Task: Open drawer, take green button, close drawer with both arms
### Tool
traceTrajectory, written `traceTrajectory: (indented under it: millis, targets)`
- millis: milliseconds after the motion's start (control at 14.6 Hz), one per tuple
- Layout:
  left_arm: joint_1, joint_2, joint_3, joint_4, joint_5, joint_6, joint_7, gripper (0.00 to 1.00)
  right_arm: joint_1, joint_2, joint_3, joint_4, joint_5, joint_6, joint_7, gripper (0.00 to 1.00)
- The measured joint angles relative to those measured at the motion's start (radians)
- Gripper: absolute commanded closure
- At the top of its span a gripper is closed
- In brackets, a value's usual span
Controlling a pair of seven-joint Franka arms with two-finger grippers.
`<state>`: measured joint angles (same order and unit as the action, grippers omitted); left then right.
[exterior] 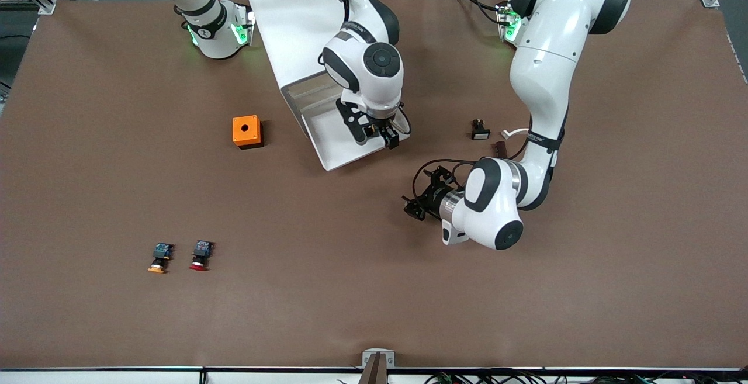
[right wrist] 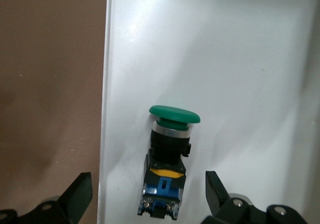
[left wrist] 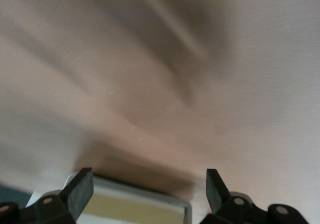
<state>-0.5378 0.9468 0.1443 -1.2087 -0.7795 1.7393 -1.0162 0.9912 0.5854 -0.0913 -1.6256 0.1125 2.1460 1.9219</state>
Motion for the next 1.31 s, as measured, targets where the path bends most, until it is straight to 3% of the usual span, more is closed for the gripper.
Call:
traceTrajectory:
  millis: [275, 550, 618, 824, 893, 1305]
  targets:
    - [-0.047, -0.019, 0.041, 0.006, 0.078, 0.117, 0.063, 0.01, 0.001, 0.004, -0.001, 0.002, 0.000, -0.001, 0.000, 0.08]
    - [-0.054, -0.026, 0.042, 0.005, 0.168, 0.220, 0.082, 0.01, 0.001, 0.004, -0.001, 0.003, 0.000, -0.005, 0.000, 0.24]
    - [-0.058, -0.026, 0.042, 0.005, 0.180, 0.236, 0.083, 0.00, 0.002, 0.004, -0.001, 0.003, 0.000, -0.006, 0.000, 0.35]
    - [-0.069, -0.041, 0.042, 0.011, 0.235, 0.258, 0.085, 0.00, 0.005, 0.004, -0.001, 0.004, 0.000, -0.021, -0.006, 0.94]
    - [-0.071, -0.057, 0.042, 0.014, 0.245, 0.259, 0.085, 0.00, 0.008, 0.004, 0.000, 0.004, 0.000, -0.025, -0.009, 1.00]
    - [-0.107, -0.131, 0.041, 0.013, 0.345, 0.254, 0.085, 0.00, 0.007, 0.004, -0.013, 0.068, 0.000, -0.133, -0.045, 1.00]
